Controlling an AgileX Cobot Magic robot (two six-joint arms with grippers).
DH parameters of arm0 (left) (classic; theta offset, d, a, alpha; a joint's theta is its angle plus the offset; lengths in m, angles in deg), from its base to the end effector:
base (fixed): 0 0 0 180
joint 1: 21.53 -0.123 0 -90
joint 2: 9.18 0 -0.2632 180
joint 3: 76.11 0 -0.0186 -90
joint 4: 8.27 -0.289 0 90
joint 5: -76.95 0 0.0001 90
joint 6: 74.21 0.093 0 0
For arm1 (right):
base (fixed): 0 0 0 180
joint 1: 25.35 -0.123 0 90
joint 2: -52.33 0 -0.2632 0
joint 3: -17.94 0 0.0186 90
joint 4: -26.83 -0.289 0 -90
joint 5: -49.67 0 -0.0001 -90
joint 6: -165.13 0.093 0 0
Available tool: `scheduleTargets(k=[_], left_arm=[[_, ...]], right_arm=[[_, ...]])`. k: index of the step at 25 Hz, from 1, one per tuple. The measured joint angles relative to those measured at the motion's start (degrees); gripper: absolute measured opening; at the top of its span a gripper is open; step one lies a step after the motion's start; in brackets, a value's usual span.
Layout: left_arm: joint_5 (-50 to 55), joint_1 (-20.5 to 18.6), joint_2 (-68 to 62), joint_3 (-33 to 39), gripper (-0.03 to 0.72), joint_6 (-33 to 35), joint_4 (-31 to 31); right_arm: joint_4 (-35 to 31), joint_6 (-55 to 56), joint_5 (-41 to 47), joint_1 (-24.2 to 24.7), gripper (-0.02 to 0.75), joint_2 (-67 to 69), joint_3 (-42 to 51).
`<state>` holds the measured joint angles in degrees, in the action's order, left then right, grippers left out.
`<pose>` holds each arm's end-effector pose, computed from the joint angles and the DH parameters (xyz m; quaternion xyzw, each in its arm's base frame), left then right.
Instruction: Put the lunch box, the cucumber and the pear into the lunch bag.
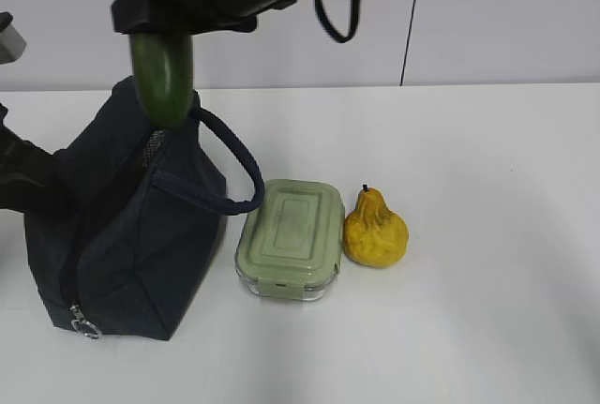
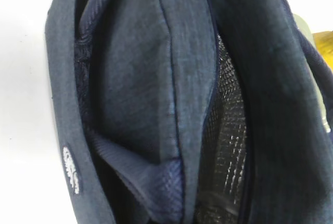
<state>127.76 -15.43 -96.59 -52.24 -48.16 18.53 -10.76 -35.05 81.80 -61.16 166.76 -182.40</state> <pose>0.2903 -0.0637 0.2171 0.1539 0.9557 -0.1710 0.1838 0.3668 0.3019 0.3158 -0.2499 0.8234 0.3319 0.3866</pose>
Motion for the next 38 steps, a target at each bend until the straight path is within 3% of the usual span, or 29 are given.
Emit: scheduleTargets(k=[6, 13, 18, 26, 34, 38], left_arm=[[-0.2, 0.0, 0.0, 0.0, 0.002, 0.0, 0.4], [-0.5, 0.0, 0.0, 0.0, 0.002, 0.0, 0.7], [-0.6, 0.0, 0.0, 0.0, 0.002, 0.0, 0.7], [-0.6, -0.1, 0.0, 0.0, 0.002, 0.0, 1.0], [-0.6, -0.1, 0.0, 0.0, 0.002, 0.0, 1.0], [-0.6, -0.1, 0.4, 0.0, 0.002, 0.0, 1.0]], right_arm=[[-2.6, -2.6, -10.5, -4.7, 0.417, 6.4, 0.0], [-3.6, -3.2, -7.3, -5.2, 0.417, 13.2, 0.0], [2.6, -1.2, -1.0, -5.2, 0.426, 13.6, -0.1], [9.3, -1.0, 3.3, -5.2, 0.603, 13.3, -1.2], [13.2, 1.4, 4.7, -3.6, 0.615, 7.4, -4.5], [21.5, 9.1, 11.1, 0.5, 0.611, 5.0, -4.7]])
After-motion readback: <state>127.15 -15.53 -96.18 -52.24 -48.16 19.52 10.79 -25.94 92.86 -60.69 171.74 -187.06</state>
